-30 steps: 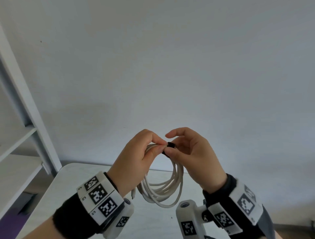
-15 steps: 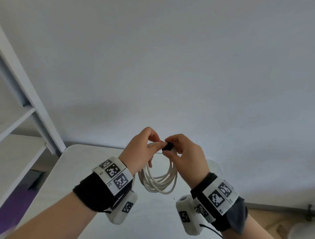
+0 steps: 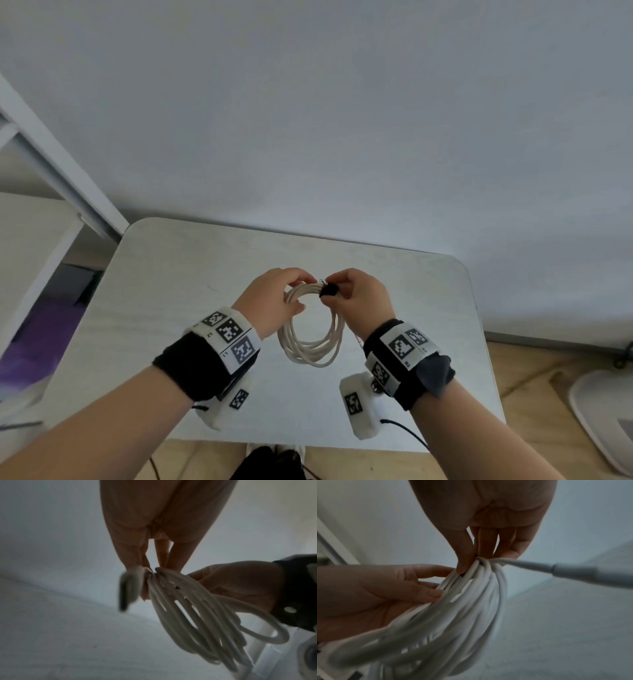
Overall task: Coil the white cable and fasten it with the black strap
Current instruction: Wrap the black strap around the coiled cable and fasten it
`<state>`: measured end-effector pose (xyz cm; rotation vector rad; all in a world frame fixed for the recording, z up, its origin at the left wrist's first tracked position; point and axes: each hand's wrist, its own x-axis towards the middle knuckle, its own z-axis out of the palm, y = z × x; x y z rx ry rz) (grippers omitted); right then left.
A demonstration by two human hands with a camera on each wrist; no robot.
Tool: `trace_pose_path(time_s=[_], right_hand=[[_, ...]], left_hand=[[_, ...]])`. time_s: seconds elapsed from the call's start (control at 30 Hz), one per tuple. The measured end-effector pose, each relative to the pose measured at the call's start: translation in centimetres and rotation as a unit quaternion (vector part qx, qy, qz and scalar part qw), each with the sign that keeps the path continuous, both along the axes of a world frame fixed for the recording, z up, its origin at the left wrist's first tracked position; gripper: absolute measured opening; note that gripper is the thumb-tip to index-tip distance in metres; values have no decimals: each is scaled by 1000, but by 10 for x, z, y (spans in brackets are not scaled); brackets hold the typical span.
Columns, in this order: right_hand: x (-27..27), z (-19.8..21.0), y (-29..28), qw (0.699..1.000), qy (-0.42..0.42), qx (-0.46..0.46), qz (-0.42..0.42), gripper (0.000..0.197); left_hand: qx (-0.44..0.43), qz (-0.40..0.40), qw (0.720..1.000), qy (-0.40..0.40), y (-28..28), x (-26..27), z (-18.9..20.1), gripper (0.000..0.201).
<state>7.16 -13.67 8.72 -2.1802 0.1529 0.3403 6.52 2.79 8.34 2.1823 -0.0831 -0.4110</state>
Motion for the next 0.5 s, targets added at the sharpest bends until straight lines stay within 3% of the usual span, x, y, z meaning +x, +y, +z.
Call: trace_pose_path(time_s=[0.2,0.5], right_hand=[[11,-57,12,996,69,-51,34,18],[25,-106,21,989,104,-91,57,18]], left_hand=[[97,13,993,61,4,12,-48,28],[142,41,984,103,3,22,-94,27]])
